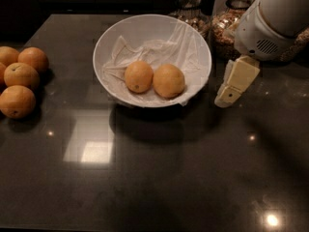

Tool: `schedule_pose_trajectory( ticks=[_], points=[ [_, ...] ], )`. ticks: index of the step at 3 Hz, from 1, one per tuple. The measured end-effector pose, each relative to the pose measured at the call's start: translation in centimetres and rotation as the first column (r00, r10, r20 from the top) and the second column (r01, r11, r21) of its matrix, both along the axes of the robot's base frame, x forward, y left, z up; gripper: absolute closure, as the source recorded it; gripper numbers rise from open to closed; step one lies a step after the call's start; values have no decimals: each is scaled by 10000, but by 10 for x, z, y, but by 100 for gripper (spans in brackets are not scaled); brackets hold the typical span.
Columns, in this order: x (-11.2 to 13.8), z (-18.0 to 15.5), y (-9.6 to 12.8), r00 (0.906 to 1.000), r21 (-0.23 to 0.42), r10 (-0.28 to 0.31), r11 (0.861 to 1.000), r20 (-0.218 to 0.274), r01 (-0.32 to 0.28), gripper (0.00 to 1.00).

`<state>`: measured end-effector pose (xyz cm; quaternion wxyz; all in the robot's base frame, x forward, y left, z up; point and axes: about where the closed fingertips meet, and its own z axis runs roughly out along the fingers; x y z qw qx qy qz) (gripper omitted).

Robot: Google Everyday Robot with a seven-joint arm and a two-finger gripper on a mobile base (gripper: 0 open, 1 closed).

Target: Pick orange from white bowl

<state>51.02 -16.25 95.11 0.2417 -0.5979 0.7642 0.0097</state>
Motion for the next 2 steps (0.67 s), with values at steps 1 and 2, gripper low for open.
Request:
schedule_pose_trajectory(
  ticks=[1,2],
  points=[
    [18,-7,32,9998,1049,107,9944,164,-124,0],
    [30,-3,62,9980,1408,350,9891,525,-421,0]
  ],
)
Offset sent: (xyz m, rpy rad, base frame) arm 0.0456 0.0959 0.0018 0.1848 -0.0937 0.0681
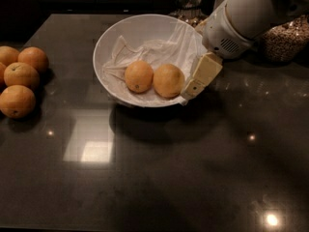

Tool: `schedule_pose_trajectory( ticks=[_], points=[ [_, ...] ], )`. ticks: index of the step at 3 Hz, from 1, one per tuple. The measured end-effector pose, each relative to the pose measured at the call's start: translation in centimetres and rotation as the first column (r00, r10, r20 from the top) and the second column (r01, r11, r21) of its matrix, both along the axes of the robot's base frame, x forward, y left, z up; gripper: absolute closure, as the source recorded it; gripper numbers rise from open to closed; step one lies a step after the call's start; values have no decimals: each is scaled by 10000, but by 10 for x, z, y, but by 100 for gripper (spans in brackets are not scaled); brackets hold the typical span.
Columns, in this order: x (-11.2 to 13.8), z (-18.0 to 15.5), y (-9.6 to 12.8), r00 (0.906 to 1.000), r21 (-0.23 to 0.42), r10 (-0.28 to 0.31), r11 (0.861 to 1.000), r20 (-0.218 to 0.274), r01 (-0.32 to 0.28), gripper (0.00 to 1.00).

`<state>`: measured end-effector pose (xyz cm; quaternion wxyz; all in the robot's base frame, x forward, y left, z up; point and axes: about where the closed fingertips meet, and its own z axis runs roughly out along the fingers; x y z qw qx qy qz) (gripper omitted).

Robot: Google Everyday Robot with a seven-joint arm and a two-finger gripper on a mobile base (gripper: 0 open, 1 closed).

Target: Pick orange from white bowl

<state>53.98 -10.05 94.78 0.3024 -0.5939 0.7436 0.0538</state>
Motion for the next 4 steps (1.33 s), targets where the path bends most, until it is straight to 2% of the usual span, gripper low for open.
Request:
schedule_pose_trajectory(
  ticks=[1,2,4],
  points=[
    [11,-2,20,9998,-117,133,9998,153,-131,0],
    [20,-7,29,9997,-298,145,9995,218,-139,6],
    [31,-21,35,10000,-381,-25,9993,-16,24,14]
  ],
)
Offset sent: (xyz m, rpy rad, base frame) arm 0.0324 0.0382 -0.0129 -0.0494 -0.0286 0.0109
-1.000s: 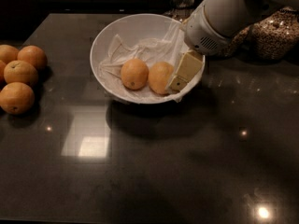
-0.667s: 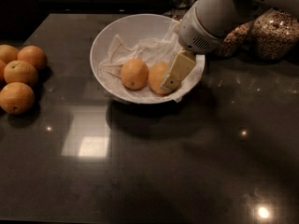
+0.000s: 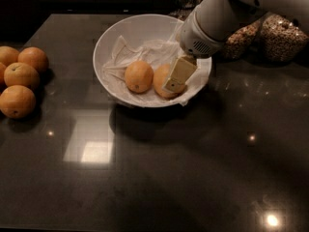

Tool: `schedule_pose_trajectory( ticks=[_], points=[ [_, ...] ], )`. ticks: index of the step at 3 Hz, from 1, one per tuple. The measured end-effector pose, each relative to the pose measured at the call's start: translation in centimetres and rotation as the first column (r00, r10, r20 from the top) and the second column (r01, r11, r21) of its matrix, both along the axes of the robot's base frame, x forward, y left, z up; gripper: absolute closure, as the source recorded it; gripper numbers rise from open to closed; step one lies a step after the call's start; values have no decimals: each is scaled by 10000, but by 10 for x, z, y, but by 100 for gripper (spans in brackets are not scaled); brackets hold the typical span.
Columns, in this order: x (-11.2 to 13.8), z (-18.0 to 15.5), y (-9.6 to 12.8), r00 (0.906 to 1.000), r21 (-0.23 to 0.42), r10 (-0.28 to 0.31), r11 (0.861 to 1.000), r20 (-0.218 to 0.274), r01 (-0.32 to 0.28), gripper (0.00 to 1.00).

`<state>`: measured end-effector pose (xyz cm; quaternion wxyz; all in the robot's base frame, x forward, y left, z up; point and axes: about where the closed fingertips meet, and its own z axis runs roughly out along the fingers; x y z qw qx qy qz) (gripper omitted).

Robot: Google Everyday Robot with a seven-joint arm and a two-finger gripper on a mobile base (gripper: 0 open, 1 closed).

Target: Pick orange from white bowl

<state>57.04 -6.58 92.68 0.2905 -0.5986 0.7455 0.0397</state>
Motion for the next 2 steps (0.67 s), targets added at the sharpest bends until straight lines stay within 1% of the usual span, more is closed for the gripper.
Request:
schedule_pose_trajectory(
  ticks=[1,2],
  points=[
    [4,-10,1,9997,-5,-63,10000,-222,63,23],
    [5,-14,2,9995,-11,-42,10000,-329,42,27]
  ],
)
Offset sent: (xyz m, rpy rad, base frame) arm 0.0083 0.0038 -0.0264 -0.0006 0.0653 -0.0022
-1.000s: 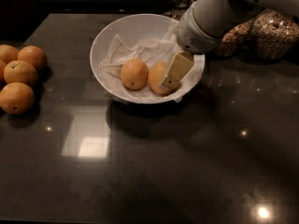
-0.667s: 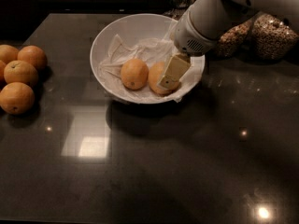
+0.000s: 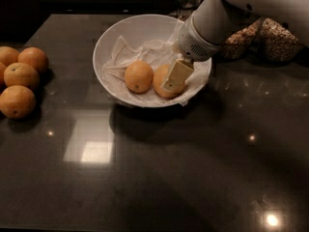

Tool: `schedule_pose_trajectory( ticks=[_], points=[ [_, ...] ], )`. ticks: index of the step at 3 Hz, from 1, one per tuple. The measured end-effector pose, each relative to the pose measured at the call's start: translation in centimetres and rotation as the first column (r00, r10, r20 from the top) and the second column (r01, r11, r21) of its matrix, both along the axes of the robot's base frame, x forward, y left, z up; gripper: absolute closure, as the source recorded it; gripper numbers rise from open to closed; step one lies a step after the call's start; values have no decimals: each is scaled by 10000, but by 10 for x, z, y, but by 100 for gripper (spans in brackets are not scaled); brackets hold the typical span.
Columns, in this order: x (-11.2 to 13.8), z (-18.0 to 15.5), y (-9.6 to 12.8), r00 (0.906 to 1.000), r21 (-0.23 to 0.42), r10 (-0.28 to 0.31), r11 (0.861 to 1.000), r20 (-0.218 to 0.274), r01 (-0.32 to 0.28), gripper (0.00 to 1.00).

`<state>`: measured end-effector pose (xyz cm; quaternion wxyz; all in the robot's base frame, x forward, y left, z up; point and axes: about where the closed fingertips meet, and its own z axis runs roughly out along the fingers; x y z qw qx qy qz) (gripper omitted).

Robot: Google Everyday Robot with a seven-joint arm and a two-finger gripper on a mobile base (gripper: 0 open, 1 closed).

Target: Pick orange from white bowl

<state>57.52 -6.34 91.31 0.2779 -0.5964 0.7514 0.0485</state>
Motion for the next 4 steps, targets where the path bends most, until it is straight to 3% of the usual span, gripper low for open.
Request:
schedule_pose_trajectory(
  ticks=[4],
  points=[
    [2,-36,8,9986,-207,338,9992,-415,-347,28]
  ],
)
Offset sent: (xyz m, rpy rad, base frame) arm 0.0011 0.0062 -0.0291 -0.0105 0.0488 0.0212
